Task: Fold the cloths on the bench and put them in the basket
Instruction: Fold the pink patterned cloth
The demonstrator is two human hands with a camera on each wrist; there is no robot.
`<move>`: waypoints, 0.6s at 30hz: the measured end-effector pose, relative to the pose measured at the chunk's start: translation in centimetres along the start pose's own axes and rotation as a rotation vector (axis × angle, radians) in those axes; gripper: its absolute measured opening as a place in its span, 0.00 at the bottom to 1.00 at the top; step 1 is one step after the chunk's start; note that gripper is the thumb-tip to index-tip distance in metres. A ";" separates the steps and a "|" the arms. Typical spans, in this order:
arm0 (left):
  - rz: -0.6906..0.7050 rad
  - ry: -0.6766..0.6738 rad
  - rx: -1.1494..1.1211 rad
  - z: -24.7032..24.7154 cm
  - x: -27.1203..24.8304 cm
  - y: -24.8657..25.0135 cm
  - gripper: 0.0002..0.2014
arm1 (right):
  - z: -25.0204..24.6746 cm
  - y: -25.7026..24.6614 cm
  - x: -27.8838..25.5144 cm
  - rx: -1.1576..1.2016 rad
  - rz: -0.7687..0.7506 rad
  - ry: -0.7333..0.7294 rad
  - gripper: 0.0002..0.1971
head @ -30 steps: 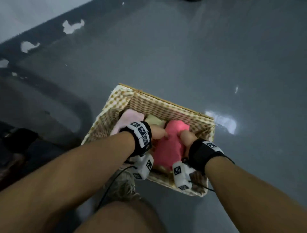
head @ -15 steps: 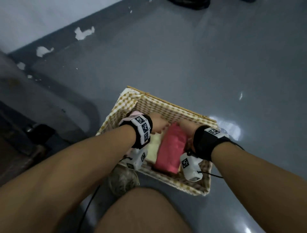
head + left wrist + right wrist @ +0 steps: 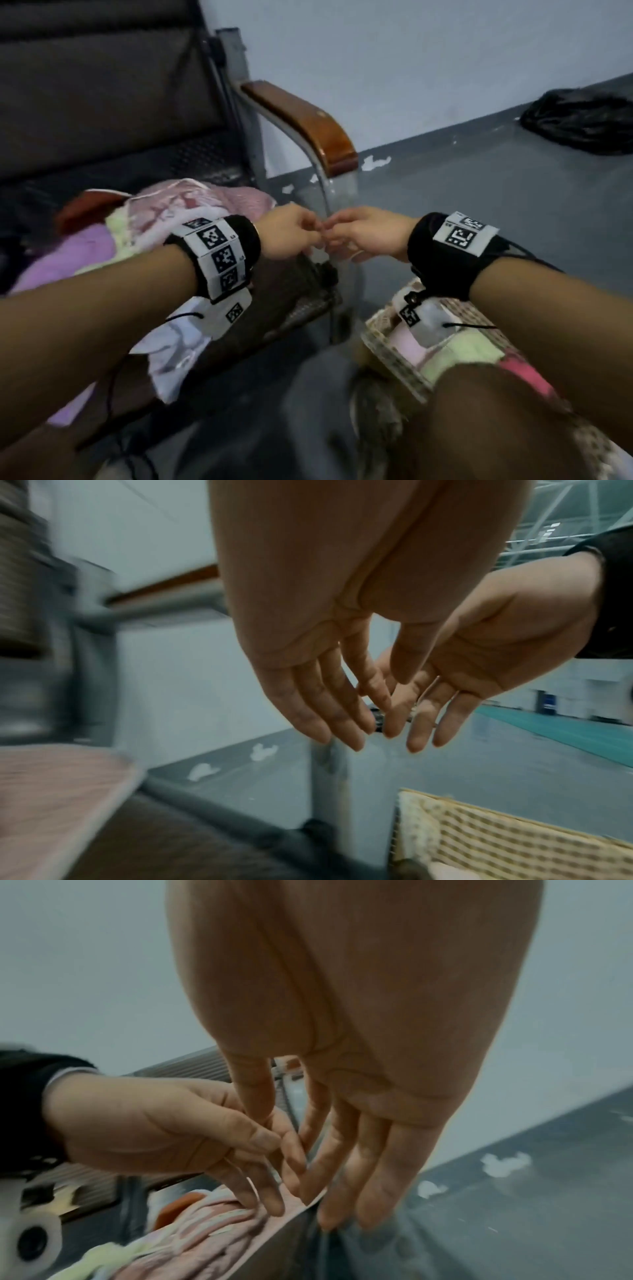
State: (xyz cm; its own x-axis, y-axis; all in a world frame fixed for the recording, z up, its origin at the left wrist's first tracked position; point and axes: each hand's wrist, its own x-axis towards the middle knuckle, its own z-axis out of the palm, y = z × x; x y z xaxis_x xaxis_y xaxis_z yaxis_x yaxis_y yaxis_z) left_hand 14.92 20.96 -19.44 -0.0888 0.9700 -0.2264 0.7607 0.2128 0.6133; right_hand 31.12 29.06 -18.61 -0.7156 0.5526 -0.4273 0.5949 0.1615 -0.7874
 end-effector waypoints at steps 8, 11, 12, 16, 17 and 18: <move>-0.280 0.291 0.128 -3.2 -10.7 -12.4 0.09 | 11.5 -6.9 9.0 -0.281 -0.246 -0.112 0.09; -0.382 0.263 0.130 -1.9 -12.6 -15.9 0.16 | 14.3 -6.6 10.6 -0.316 -0.268 -0.136 0.15; -0.399 0.227 0.155 -1.5 -12.8 -16.8 0.18 | 14.8 -6.5 11.1 -0.312 -0.256 -0.131 0.19; -0.383 0.172 0.211 -1.3 -12.8 -18.6 0.21 | 15.6 -6.5 13.3 -0.537 -0.139 0.048 0.16; -0.376 0.181 0.209 -1.5 -12.7 -18.7 0.20 | 15.7 -6.6 13.5 -0.564 -0.126 0.089 0.07; -0.368 0.198 0.200 -1.7 -12.6 -18.8 0.19 | 15.7 -6.8 13.6 -0.536 -0.140 0.108 0.05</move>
State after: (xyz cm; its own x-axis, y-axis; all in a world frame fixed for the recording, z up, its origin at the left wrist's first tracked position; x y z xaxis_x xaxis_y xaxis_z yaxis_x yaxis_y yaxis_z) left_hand 0.63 4.97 -26.89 -0.4823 0.8424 -0.2403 0.7633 0.5387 0.3566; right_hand 11.56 22.63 -26.05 -0.7759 0.5725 -0.2649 0.6203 0.6162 -0.4852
